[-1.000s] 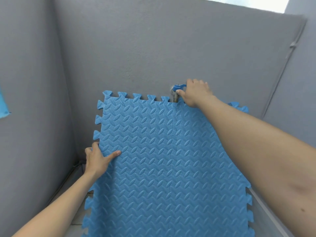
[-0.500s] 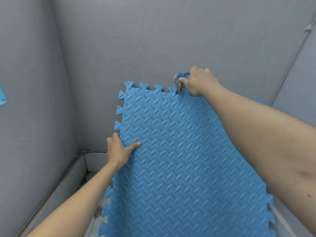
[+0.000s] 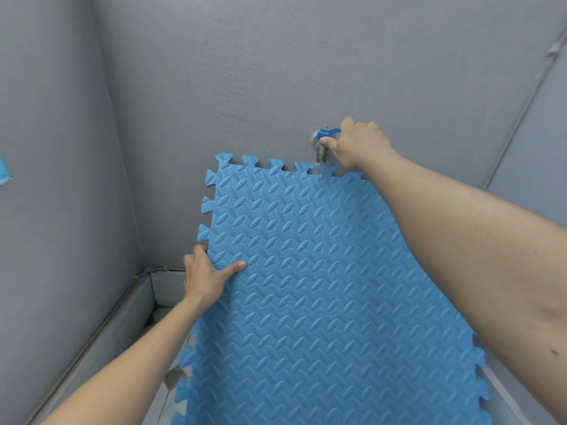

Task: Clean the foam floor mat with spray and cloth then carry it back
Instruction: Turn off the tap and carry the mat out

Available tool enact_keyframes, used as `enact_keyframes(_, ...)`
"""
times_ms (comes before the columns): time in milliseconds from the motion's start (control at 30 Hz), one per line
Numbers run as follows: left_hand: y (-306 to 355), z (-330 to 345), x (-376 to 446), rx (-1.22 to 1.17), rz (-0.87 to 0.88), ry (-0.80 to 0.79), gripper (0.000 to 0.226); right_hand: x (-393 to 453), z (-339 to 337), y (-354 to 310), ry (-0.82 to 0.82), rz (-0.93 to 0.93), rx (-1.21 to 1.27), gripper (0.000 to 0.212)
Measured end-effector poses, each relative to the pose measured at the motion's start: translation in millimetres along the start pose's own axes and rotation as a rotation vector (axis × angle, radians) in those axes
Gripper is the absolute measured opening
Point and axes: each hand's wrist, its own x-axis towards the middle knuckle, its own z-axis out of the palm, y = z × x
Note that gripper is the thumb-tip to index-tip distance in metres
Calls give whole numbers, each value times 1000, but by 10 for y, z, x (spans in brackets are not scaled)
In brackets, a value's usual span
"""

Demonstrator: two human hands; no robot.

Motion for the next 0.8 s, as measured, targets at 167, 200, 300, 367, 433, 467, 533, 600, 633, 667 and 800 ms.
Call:
enact_keyframes(167, -302, -599, 116, 65, -31, 100, 95, -17, 24, -8, 62, 23, 55, 66)
enact_keyframes(200, -361, -716, 125, 75, -45, 114, 97, -31, 30, -12, 67, 17, 68, 66)
enact_keyframes(300, -502, -938, 102, 84, -63, 143, 106, -247, 202, 72, 149, -33, 222, 77)
enact_keyframes(367, -542, -985, 78, 90, -62, 134, 108, -582, 536, 230, 277, -27, 365, 82)
enact_keyframes(433, -553, -991, 67, 87, -55, 146, 109, -926, 1018, 442, 348, 111, 497, 80)
enact_keyframes(467, -535, -987, 60, 88, -44, 156, 107, -1073, 1260, 542, 335, 223, 532, 78)
enact_keyframes(533, -485, -942, 64, 95, -1, 176, 101, -1251, 1668, 632, 232, 456, 555, 76)
enact_keyframes(600, -408, -854, 53, 111, 33, 184, 95, -1274, 1889, 522, 112, 621, 542, 75)
enact_keyframes(633, -367, -808, 38, 112, 45, 182, 93, -1233, 1917, 389, 87, 644, 535, 73)
enact_keyframes(667, -336, -766, 28, 110, 52, 178, 92, -1167, 1909, 213, 89, 616, 524, 71)
enact_keyframes(800, -304, -645, 58, 91, 42, 161, 91, -1178, 1899, -786, 170, 30, 343, 65)
